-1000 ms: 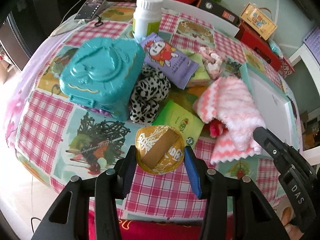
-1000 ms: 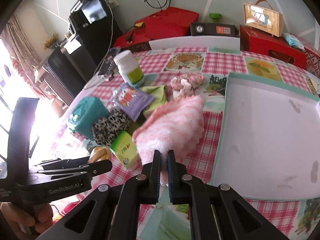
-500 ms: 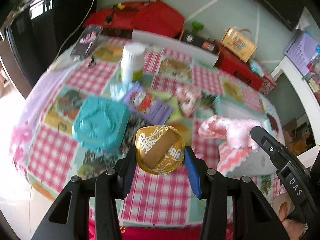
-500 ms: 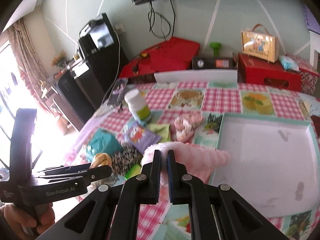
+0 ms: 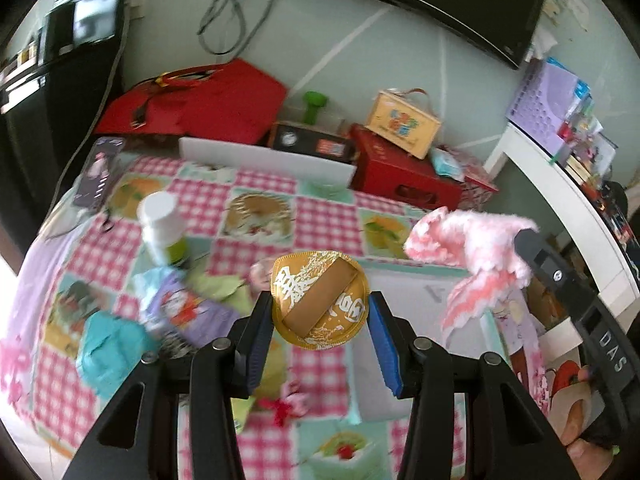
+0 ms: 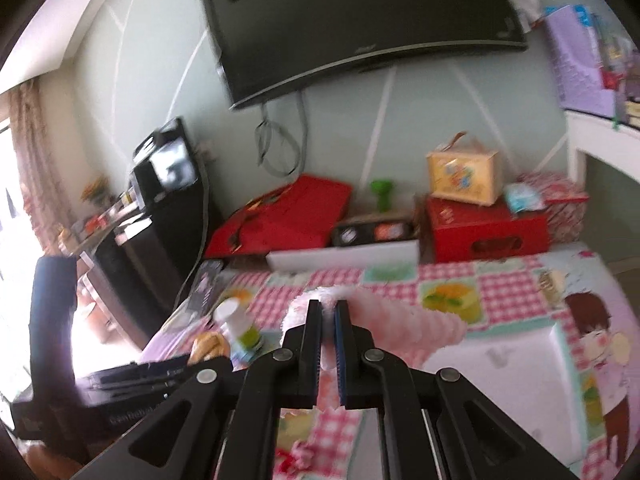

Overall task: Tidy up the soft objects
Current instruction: 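Carry the pink towel and gold cookie over the white tray and release both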

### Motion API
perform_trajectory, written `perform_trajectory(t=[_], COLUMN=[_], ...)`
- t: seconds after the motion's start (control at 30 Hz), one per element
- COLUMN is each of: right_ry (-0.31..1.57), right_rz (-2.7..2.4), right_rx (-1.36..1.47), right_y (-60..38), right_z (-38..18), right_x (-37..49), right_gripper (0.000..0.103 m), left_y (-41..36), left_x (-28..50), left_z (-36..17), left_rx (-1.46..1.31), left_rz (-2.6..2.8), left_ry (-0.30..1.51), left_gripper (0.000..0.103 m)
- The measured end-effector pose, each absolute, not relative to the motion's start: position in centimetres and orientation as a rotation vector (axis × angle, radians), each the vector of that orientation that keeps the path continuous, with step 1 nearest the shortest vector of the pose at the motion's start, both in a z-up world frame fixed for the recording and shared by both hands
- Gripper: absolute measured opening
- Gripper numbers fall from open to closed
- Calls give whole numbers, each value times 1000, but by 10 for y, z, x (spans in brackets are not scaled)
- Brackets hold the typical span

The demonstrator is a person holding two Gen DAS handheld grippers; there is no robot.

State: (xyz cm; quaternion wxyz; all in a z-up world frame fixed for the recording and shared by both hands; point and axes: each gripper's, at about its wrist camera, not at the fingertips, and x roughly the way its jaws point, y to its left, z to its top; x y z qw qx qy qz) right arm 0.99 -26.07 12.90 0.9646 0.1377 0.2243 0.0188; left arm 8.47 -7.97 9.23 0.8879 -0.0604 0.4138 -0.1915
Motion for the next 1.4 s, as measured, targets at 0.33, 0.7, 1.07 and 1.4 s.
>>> perform_trajectory(t=[0.33, 0.7, 1.07, 1.4], right_ry=[426, 483, 623, 713], right_rz=[-220, -409, -434, -460], right_rx=[328, 450, 525, 495], right_y=[-331, -403, -428, -429], right_z=[125, 82, 27, 3], right_x=[12, 17, 37, 48], right_gripper=[7, 7, 7, 9], left_y=[-162, -225, -256, -267], left_x=[102, 121, 143, 145], left_z=[72, 31, -18, -48], left_rx=[-91, -39, 30, 66], left_rz=[-514, -568, -577, -578], left_ry=[855, 895, 950, 1026], left_gripper=[48, 48, 49, 49])
